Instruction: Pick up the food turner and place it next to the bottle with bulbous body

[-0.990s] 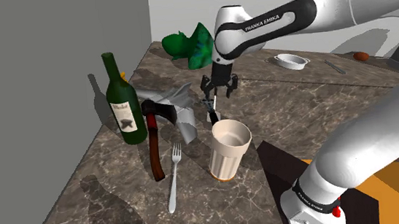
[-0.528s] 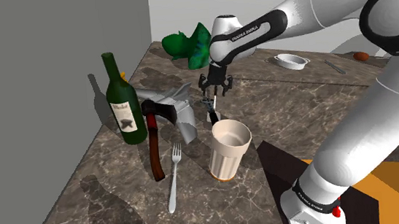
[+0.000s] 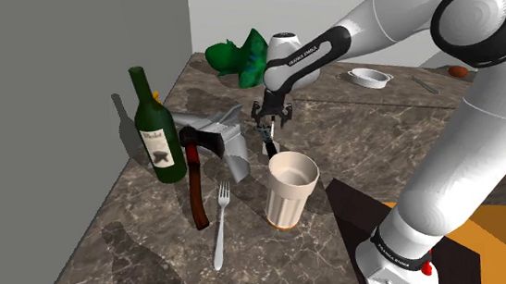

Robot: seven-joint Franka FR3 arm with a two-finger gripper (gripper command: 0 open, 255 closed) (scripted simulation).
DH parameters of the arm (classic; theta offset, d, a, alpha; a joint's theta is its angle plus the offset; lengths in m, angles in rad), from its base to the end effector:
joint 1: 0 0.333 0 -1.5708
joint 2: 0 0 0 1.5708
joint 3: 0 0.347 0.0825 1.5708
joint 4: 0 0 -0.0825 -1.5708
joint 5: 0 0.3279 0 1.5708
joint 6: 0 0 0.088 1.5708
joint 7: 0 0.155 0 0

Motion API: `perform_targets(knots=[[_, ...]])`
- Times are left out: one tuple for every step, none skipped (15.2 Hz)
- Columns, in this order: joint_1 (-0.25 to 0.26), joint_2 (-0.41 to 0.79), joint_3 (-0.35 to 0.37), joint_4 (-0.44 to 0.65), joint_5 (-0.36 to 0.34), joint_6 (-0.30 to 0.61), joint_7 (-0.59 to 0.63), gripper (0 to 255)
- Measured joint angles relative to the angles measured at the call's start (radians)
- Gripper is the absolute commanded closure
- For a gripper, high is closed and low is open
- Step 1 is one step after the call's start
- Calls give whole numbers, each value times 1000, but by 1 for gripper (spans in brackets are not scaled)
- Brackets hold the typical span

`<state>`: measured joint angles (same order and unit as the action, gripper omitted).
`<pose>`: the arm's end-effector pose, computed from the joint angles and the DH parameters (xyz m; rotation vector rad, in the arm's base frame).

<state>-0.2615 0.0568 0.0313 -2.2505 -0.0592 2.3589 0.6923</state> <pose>0.4826 -0.1160 0.3654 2.8145 -1.3279 0.0929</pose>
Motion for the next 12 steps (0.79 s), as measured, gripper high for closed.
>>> perform_targets(knots=[[-1,5,-1,-4,-1,8,0,0],[-1,7,-1,-4,-1,12,0,0],[0,9,0,-5,-1,14,1,0],[0,10,0,-4,-1,15,1,0],[0,10,0,-4,-1,15,1,0],[0,10,0,-4,-1,15,1,0],[0,10,0,-4,-1,16,1,0],[0,10,0,-4,-1,16,1,255],[2,6,3,-1,0,18,1,255],[4,4,5,2,1,24,1,255],[5,1,6,5,1,24,2,255],[5,0,6,6,0,20,3,255]])
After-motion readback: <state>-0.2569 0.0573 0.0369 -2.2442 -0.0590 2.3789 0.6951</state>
